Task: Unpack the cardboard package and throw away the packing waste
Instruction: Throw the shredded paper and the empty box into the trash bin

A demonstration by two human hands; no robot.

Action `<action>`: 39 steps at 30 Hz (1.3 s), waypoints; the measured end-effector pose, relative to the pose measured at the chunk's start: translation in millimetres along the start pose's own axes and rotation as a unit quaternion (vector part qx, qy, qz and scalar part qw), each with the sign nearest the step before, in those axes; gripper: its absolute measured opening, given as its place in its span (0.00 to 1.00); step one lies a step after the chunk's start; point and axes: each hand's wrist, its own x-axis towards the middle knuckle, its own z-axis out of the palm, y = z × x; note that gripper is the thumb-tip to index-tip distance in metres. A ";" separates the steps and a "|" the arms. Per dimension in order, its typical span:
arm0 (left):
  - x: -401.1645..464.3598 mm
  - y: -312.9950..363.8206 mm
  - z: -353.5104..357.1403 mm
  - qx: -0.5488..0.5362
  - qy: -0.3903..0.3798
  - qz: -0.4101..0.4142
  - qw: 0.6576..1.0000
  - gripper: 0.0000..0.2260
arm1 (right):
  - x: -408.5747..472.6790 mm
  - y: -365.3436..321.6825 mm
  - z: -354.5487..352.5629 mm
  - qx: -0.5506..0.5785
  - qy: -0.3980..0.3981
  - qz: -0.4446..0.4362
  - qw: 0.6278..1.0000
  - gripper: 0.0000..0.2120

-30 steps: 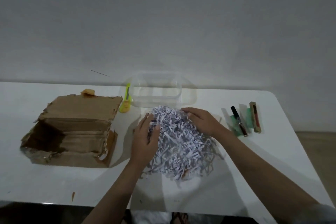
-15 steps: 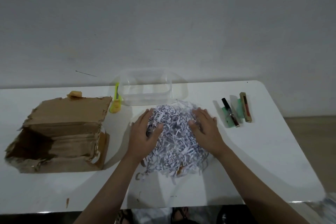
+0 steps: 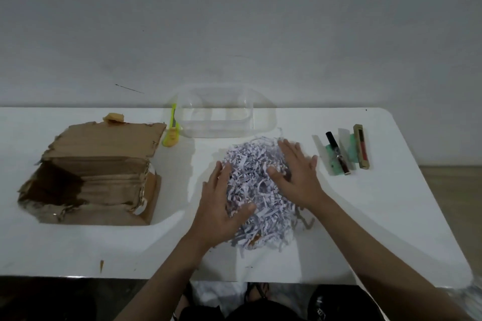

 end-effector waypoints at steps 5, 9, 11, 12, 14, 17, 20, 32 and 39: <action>9.3 27.0 32.3 -0.032 0.044 -0.044 0.998 0.32 | -16.1 -25.8 22.3 0.100 0.011 0.009 0.995 0.32; 19.3 46.5 48.0 -0.215 0.112 -0.051 0.969 0.25 | -28.6 -44.7 33.9 0.270 0.065 0.072 0.958 0.16; 22.1 55.9 50.9 -0.270 0.137 -0.064 0.951 0.19 | -30.4 -51.9 36.3 0.376 0.091 0.092 0.917 0.16; 23.9 60.4 51.9 -0.298 0.141 -0.087 0.940 0.16 | -29.7 -56.3 35.4 0.416 0.102 0.107 0.897 0.16; 29.6 64.2 52.9 -0.338 0.144 -0.114 0.923 0.16 | -25.9 -65.2 30.3 0.461 0.126 0.147 0.866 0.14; 40.3 68.4 47.9 -0.354 0.150 -0.081 0.919 0.23 | -18.5 -73.6 18.9 0.506 0.161 0.173 0.830 0.13; 50.0 80.2 41.3 -0.399 0.139 -0.054 0.905 0.25 | -13.8 -82.2 3.6 0.527 0.200 0.173 0.807 0.13; 25.9 162.0 17.7 -0.438 0.022 0.052 0.897 0.21 | -67.5 -129.1 -59.0 0.489 0.448 0.146 0.734 0.10; -34.2 186.7 62.3 -0.405 -0.113 0.110 0.900 0.18 | -153.6 -105.6 -62.4 0.414 0.570 0.177 0.687 0.07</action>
